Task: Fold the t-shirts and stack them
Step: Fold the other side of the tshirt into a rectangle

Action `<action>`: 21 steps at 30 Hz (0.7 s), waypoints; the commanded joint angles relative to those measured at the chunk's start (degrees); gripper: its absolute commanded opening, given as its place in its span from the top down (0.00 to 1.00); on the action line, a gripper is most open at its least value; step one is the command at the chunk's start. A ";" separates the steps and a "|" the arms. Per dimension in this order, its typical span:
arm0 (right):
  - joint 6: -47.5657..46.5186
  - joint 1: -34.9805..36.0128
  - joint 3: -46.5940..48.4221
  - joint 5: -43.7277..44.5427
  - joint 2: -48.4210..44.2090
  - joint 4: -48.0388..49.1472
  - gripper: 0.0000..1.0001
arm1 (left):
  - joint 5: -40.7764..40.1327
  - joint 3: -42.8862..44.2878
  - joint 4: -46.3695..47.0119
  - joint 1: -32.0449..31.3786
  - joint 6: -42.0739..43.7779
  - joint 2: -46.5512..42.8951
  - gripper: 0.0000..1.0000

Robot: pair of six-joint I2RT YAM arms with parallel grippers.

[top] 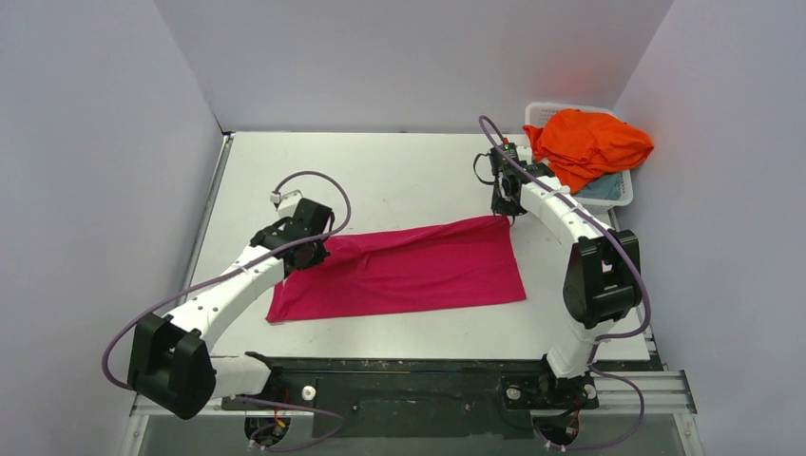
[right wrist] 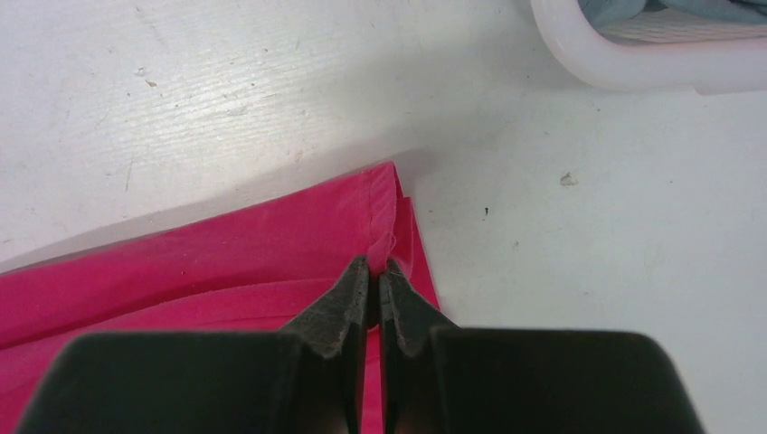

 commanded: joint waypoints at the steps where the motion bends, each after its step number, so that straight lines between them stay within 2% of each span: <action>1: -0.95 0.06 -0.08 0.60 -0.59 -1.30 1.00 | -4.10 -3.07 -4.23 -1.80 -7.87 -3.48 1.00; 12: -1.34 0.12 -0.66 0.83 -0.63 -1.22 1.00 | -4.09 -6.62 -6.79 -6.49 -15.51 -9.45 1.00; 21: -0.30 0.20 -5.11 2.03 -2.78 -0.59 1.00 | -2.11 -11.31 -5.66 -7.47 -15.91 -9.03 1.00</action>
